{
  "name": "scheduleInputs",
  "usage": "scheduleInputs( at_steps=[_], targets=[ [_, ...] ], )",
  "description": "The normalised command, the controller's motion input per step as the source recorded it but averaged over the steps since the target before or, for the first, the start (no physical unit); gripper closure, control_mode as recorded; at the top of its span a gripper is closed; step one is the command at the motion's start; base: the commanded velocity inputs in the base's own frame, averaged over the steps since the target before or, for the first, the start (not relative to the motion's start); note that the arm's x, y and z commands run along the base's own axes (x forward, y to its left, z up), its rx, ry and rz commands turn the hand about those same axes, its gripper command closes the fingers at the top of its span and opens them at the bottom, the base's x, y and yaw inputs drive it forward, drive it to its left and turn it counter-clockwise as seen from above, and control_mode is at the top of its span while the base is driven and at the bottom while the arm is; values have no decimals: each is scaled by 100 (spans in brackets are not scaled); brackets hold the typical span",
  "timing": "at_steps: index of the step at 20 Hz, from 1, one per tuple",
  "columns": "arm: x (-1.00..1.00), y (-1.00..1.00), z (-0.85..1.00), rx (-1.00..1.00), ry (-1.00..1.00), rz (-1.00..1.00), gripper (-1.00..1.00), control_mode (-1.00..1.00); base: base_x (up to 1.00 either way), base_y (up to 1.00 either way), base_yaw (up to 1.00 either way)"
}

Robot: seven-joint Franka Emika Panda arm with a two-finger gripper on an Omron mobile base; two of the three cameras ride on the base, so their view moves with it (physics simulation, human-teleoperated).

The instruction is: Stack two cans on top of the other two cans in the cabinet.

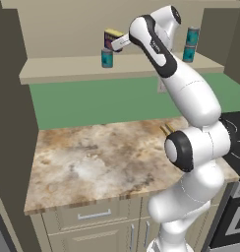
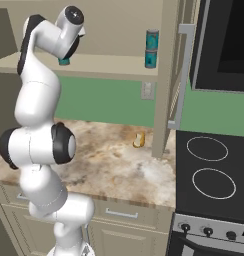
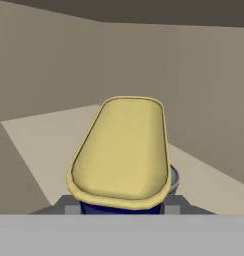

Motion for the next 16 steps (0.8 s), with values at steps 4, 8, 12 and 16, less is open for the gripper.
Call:
scheduleInputs(
  at_steps=[4, 8, 12, 16],
  targets=[
    [6, 0, -1, -4, 1, 0, 100, -100, 0, 0, 0],
    [10, 0, -2, -3, 0, 1, 100, -100, 0, 0, 0],
    [9, 1, -4, -1, 0, 1, 100, -100, 0, 0, 0],
    [9, 2, -7, 0, 0, 2, 100, -100, 0, 0, 0]
  ],
)
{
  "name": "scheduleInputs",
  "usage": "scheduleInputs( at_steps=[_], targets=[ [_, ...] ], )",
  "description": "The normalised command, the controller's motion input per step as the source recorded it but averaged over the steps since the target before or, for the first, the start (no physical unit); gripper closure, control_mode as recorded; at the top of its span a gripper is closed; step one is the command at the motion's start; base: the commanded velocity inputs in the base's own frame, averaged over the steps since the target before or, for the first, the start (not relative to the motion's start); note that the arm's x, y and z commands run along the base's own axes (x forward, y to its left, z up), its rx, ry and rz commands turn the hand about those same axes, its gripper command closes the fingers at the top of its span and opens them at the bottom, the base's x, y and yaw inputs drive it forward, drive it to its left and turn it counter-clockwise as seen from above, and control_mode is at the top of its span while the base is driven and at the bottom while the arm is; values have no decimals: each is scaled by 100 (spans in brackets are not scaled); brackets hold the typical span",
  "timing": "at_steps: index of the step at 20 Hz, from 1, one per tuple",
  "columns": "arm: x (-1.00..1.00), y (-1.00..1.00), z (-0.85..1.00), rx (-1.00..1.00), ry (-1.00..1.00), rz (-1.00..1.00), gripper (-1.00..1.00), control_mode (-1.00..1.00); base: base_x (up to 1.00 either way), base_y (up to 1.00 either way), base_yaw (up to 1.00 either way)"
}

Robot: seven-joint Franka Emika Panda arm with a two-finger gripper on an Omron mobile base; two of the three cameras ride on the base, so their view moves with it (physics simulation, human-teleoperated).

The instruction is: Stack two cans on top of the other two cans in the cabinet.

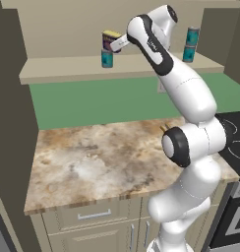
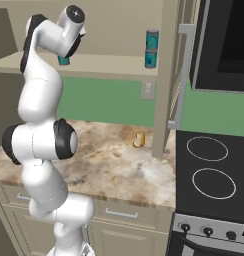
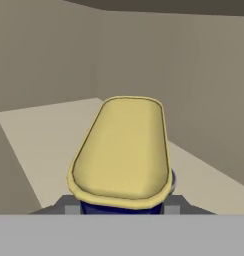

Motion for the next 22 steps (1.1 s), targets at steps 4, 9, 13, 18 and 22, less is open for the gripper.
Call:
scheduleInputs(
  at_steps=[4, 9, 13, 18, 22],
  targets=[
    [10, 3, -8, 0, 0, 3, 100, -100, 0, 0, 0],
    [7, 5, -7, 0, 0, 3, 100, -100, 0, 0, 0],
    [2, 4, -4, 0, 0, 3, 100, -100, 0, 0, 0],
    [0, 2, 1, 0, 0, 2, 100, -100, 0, 0, 0],
    [0, 0, 9, 0, 0, 0, 100, -100, 0, 0, 0]
  ],
)
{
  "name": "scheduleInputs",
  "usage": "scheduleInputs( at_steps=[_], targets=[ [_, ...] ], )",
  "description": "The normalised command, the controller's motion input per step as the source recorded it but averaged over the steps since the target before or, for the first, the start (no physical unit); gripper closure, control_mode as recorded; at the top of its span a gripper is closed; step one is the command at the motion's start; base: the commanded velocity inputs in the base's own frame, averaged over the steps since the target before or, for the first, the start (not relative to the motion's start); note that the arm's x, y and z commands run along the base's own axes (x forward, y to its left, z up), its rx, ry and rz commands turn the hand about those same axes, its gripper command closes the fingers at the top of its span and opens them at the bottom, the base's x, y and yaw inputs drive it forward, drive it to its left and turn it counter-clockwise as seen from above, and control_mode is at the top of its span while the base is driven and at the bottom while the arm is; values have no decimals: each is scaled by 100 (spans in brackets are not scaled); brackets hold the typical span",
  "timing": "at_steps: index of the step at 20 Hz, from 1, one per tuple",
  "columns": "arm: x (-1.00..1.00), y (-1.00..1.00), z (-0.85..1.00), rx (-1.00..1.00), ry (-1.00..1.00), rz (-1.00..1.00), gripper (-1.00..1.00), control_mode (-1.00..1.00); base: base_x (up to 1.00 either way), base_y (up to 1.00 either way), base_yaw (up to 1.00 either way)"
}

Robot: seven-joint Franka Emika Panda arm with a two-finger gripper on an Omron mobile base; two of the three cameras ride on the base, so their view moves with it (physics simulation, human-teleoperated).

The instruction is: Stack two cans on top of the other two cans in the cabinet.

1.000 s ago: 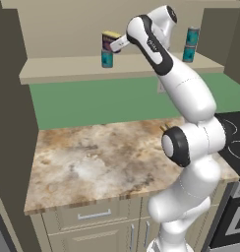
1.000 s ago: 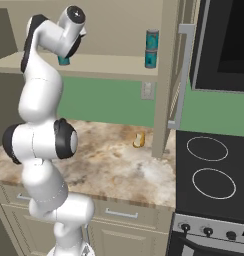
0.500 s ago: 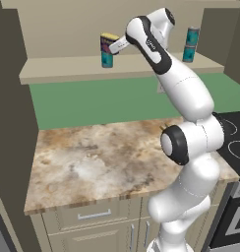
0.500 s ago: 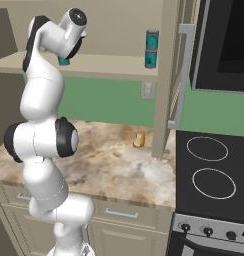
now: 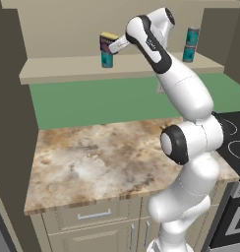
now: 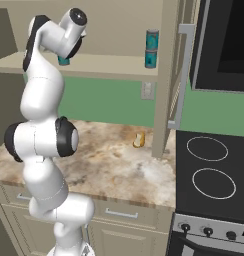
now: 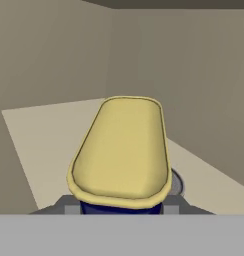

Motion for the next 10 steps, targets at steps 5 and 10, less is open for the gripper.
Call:
scheduleInputs(
  at_steps=[5, 10],
  targets=[
    [4, 0, 6, -2, 0, 0, 100, -100, 0, 0, 0],
    [2, 0, 1, 0, 0, 0, 100, -100, 0, 0, 0]
  ],
)
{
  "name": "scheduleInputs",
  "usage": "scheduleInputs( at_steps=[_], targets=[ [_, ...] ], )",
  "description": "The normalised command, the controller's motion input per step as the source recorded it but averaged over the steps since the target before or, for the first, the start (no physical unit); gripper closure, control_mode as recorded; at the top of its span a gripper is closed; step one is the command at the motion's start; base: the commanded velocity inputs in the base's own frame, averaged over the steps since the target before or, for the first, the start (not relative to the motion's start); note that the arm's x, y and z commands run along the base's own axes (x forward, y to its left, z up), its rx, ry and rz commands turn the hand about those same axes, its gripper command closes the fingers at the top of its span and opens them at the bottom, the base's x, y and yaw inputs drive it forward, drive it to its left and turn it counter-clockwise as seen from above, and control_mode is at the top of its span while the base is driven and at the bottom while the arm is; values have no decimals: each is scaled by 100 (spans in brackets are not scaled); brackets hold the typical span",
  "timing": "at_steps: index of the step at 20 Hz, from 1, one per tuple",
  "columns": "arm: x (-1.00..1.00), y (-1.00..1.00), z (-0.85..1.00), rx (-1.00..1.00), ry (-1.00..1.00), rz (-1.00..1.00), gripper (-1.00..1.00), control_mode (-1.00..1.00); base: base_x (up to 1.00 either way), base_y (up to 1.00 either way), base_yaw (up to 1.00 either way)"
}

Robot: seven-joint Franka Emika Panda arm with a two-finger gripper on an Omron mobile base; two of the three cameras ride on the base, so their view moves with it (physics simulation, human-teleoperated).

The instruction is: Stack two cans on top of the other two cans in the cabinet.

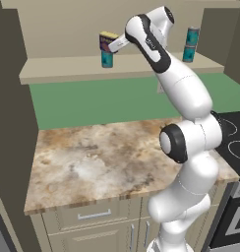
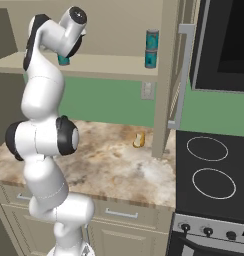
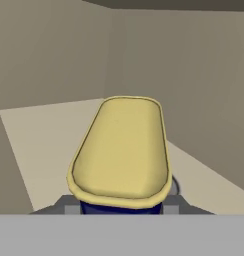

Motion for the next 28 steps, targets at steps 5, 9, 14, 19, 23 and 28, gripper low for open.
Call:
scheduleInputs(
  at_steps=[5, 9, 14, 19, 23, 28],
  targets=[
    [11, 0, 0, 0, 0, 0, 100, -100, 0, 0, 0],
    [13, 0, 0, 0, 0, 0, 100, -100, 0, 0, 0],
    [16, 0, 0, 0, 0, 0, 100, -100, 0, 0, 0],
    [12, 0, 0, 0, 0, 0, 100, -100, 0, 0, 0],
    [9, 1, 0, 0, 0, 0, 100, -100, 0, 0, 0],
    [2, 0, 0, 0, 0, 0, 100, -100, 0, 0, 0]
  ],
)
